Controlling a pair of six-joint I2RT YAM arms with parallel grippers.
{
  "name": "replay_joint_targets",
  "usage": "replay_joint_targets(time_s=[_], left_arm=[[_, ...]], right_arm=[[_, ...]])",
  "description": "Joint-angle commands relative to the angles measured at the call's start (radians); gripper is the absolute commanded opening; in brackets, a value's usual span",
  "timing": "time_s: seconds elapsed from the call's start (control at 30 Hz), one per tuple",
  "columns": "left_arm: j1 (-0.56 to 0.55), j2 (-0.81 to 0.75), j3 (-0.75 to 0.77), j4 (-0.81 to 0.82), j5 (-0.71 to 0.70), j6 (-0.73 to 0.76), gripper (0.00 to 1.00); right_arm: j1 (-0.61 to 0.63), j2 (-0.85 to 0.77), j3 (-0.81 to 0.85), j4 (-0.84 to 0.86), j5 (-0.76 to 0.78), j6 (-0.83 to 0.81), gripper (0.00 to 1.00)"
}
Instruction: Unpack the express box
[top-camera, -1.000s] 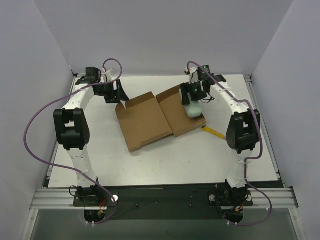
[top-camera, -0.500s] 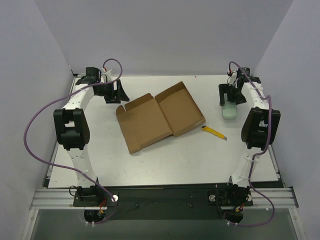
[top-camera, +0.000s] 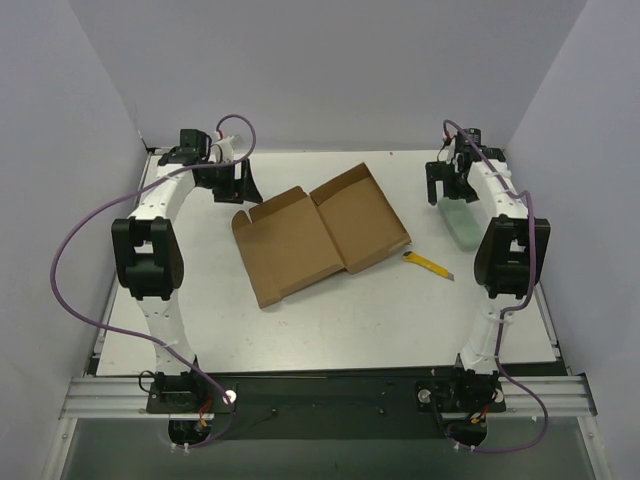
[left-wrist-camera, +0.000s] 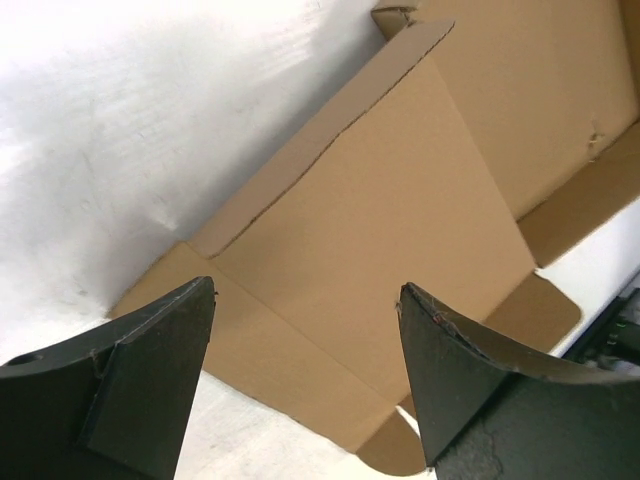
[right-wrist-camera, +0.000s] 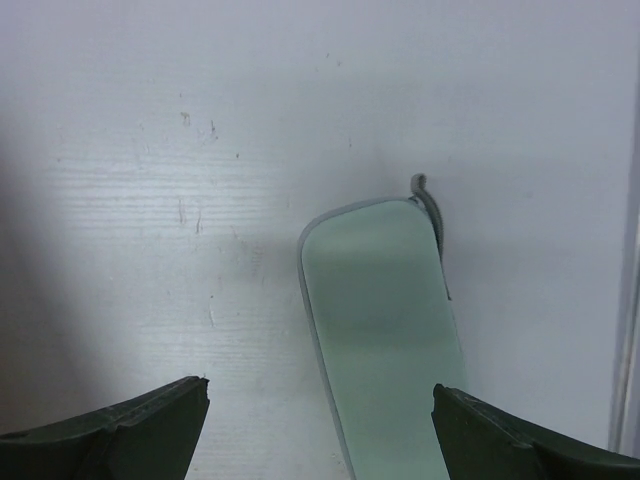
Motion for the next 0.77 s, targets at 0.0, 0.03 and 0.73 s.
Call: replay_joint_targets(time_s=[0.0,0.03,0.73], left_arm=[[-0.009,-0.007,0.156,-0.026,-0.147,0.124,0.85],[-0.009,0.0,0.174,-0.032,-0.205,0.151,0.87],[0.152,-0.001,0.549,-0.08,-0.321,0.056,0.97]], right_arm=[[0.082,-0.139,0.087,-0.021,0.194,0.095,1.0],[0.095,-0.146,0.102,-0.037,0.252,0.1,1.0],[0.142,-0.39,0.366,-0.037,0.408,0.043,1.0]])
